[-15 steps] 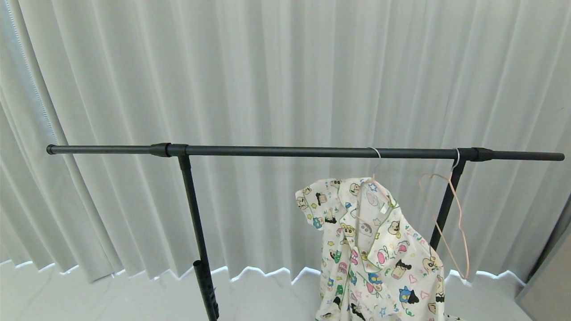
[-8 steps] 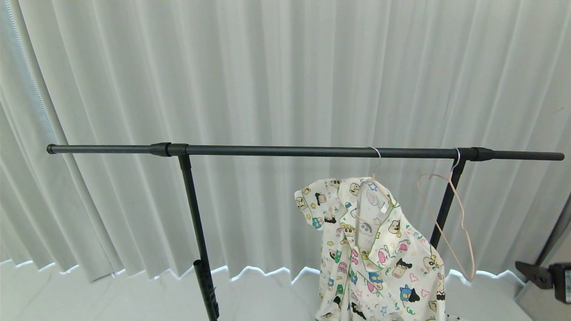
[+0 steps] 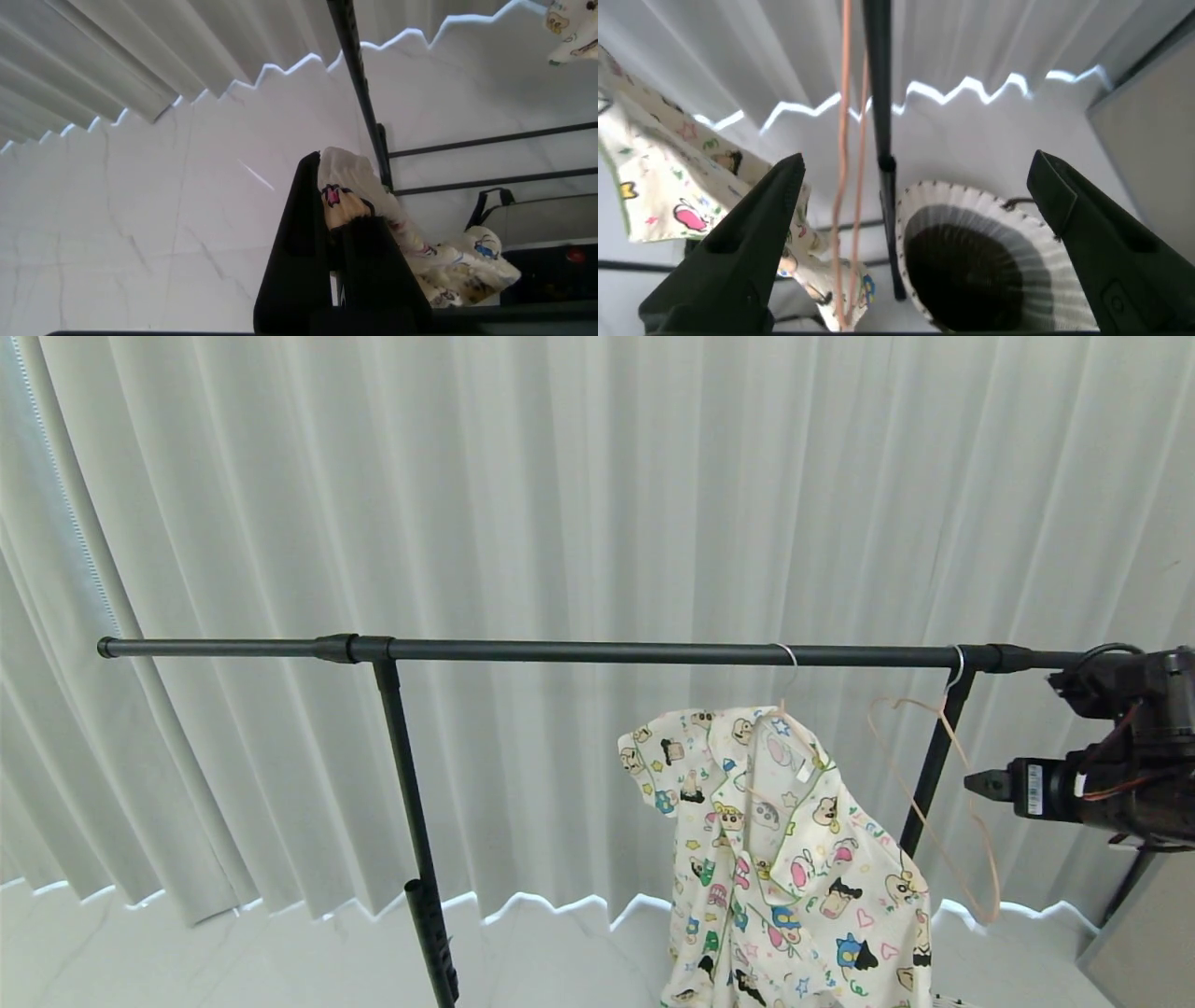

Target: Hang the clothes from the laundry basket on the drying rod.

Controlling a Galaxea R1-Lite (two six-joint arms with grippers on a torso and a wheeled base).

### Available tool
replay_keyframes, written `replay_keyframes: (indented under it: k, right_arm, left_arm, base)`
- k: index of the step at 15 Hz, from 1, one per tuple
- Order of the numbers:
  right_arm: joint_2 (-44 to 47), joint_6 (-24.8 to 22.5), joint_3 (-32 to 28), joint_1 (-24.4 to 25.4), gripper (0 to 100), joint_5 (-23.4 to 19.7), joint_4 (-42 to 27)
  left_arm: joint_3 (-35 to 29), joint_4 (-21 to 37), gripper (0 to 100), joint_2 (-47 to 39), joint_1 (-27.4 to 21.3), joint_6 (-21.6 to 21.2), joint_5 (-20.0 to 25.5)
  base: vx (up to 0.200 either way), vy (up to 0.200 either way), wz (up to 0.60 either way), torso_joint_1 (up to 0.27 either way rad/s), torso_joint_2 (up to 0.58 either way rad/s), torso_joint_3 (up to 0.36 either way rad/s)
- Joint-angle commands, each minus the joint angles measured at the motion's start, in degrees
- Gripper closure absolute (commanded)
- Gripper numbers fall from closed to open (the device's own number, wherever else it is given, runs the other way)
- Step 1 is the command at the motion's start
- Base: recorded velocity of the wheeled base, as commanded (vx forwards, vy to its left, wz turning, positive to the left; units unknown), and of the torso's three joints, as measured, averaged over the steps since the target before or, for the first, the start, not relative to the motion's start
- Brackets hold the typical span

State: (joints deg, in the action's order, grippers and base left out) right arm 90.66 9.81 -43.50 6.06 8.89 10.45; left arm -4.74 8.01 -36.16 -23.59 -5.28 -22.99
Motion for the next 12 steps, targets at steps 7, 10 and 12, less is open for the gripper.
replay_keyframes:
  k: [7,10,12]
  right_arm:
    - [15.51,3.02,-6.16,1.06,0,-0.01,1.68]
    - [17.27,2.93,-7.66,1.06,0,-0.01,1.77]
    - [18.06,2.93,-8.54,1.06,100,-0.01,1.77]
  left_arm:
    - [0.17,-0.01,100,-0.41,0.03,1.59,0.05]
    - [0.17,-0.01,100,-1.02,0.03,1.59,0.58]
    - [0.17,-0.01,100,-1.28,0.03,1.59,0.58]
  base:
    - [0.0,0.0,0.0,0.0,0.0,0.0]
    - [0.0,0.0,0.0,0.0,0.0,0.0]
    - [0.0,0.0,0.0,0.0,0.0,0.0]
